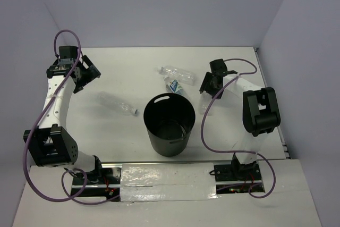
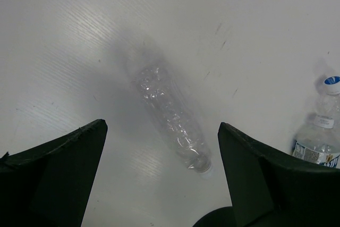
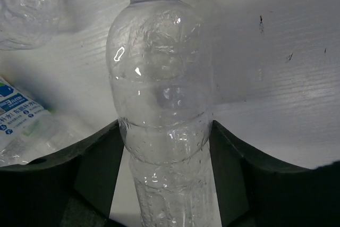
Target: Put the plastic bottles in the bin
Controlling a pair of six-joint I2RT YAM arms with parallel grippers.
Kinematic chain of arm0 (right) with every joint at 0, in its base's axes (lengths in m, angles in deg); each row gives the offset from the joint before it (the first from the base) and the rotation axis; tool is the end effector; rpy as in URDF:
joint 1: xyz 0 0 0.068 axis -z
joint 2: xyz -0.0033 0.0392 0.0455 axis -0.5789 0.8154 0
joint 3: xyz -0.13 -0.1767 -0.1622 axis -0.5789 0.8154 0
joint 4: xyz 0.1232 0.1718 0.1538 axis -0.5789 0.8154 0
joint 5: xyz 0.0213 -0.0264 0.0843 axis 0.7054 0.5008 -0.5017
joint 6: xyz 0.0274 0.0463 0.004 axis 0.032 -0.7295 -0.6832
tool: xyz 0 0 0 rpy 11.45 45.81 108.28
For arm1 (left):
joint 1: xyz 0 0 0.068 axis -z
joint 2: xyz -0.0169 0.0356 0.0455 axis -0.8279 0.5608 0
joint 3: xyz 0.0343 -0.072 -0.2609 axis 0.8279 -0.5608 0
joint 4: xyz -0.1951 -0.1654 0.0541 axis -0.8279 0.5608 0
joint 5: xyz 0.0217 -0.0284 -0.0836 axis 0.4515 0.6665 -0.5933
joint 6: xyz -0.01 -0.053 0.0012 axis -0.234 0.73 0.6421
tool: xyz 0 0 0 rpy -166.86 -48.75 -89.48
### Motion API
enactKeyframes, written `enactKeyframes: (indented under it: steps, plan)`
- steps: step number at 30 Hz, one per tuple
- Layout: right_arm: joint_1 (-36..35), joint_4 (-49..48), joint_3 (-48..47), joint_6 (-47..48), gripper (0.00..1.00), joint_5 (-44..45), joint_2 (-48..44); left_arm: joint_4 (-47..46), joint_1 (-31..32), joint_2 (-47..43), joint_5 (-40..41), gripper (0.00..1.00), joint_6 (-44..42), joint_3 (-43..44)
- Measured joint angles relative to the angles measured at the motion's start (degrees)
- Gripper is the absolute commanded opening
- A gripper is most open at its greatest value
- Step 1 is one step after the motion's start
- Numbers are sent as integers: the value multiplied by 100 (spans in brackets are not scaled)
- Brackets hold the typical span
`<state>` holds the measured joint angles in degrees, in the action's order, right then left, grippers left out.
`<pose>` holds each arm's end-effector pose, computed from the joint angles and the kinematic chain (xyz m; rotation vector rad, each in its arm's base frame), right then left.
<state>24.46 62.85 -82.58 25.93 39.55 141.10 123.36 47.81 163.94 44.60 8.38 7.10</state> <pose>0.3617 0.0686 0.1841 0.4873 2.6145 0.2078 0.3057 0.0482 0.3431 -0.9565 2.1754 -0.0803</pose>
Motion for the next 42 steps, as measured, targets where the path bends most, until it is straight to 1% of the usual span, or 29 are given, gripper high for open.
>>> enactKeyframes:
  steps: [1, 2, 5, 7, 10, 13, 16, 18, 20, 23, 27, 32, 37, 41, 42]
  plan:
    - [0, -9, 0, 2, 58, 20, 4, 13, 0, -7, -4, 99, 0, -4]
    - [0, -13, 0, 13, 57, 42, -2, 22, 0, -7, -9, 99, 2, -4]
    - [-2, 46, -11, 15, 56, 146, -105, 24, 0, -13, -31, 99, 9, -4]
    - [-2, 205, -22, 42, 56, 243, -361, 20, 0, -13, -46, 99, 33, -15]
    - [-35, 479, -203, 105, 58, 385, -1123, 17, 0, -13, -76, 99, 120, -72]
    - [-142, 518, -669, 221, 58, 570, -2100, 0, 0, -13, -138, 99, 160, -208]
    - [-562, 420, -1346, 424, 58, 765, -2970, 4, -2, -11, -210, 99, 195, -345]
    - [-999, 310, -1775, 590, 58, 817, -3397, 4, -4, -11, -275, 99, 280, -409]
    - [-1554, 166, -1978, 776, 58, 837, -3729, -22, -4, -9, -363, 99, 332, -474]
    - [-2214, 92, -1886, 1040, 59, 723, -4100, -81, -4, -7, -503, 99, 459, -616]
    - [-2844, -11, -1366, 1259, 61, 409, -4413, -179, -2, 7, -719, 99, 595, -901]
    - [-3495, 50, -824, 1305, 64, 249, -4380, -361, 50, 44, -896, 99, 671, -1263]
    - [-3936, 33, -496, 1202, 64, 236, -4385, -553, 195, 129, -942, 99, 765, -1473]
    - [-4183, -72, -297, 1082, 71, 243, -4389, -772, 317, 254, -962, 99, 863, -1596]
    - [-4221, -92, -238, 1056, 75, 245, -4389, -817, 343, 284, -960, 99, 883, -1624]
